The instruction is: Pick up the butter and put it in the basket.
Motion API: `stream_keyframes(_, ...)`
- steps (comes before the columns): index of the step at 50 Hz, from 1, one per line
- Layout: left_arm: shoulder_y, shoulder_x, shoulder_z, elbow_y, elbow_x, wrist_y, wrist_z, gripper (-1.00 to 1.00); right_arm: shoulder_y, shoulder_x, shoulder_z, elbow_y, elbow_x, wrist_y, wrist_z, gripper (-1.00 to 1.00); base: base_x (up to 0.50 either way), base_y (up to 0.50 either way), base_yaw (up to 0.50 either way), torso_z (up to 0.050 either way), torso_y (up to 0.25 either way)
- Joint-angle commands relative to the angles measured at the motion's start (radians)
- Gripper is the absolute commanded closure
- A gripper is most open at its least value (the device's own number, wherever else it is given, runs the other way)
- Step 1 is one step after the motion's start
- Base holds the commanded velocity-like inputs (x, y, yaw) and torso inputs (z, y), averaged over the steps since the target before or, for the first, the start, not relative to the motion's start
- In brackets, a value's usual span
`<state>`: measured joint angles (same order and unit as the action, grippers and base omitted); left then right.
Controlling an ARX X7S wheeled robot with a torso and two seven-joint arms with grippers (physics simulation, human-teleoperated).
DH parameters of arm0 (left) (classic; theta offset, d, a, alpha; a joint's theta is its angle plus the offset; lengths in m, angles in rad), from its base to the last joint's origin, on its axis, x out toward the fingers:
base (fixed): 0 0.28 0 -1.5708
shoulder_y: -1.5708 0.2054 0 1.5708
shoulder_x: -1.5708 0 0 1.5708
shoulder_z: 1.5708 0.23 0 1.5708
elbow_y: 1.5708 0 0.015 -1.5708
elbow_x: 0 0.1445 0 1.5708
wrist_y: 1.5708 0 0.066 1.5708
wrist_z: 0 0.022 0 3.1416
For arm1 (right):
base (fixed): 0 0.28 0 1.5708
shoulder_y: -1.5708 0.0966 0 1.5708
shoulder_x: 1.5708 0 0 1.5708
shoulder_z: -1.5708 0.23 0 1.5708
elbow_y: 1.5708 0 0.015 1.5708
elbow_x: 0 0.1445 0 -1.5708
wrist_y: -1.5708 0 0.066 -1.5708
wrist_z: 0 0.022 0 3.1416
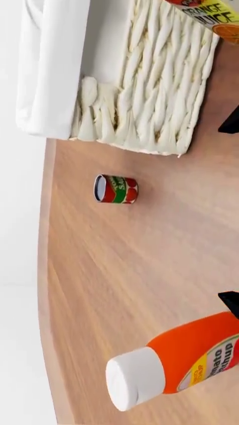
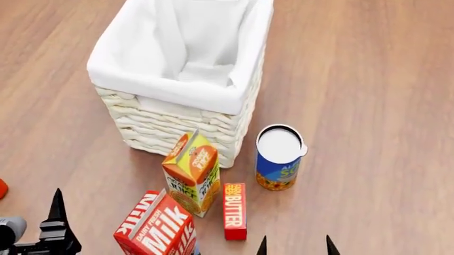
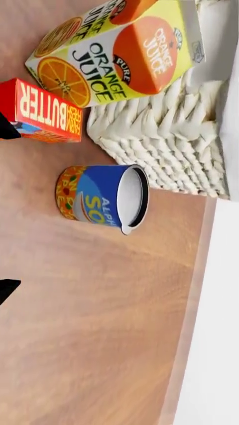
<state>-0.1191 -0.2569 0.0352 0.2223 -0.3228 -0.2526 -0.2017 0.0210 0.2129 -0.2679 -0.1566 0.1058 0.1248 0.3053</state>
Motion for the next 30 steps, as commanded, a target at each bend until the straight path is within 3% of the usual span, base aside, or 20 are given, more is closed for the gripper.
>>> stream_keyframes(1,-0.004,-0.003,-0.001,0.004,-0.007,0.002,-0.005,-1.00,0.003,0.005,-0.005,0.001,0.003,-0.001,0.005,-1.00,0.00,0.00,0.00,0.000,0.000)
stream_keyframes(15,0.006,-0.019,-0.036,0.066,-0.070,-0.052,-0.019,-1.00,-0.001,0.017,-0.089,0.087,-0.042,-0.245,-0.064,-1.00,0.00,0.00,0.00,0.000,0.000)
stream_keyframes(30,0.003,-0.042,-0.055,0.108,-0.099,-0.091,-0.037,-1.00,-0.092,0.002,-0.100,0.141,-0.062,-0.385,-0.008,-1.00,0.00,0.00,0.00,0.000,0.000)
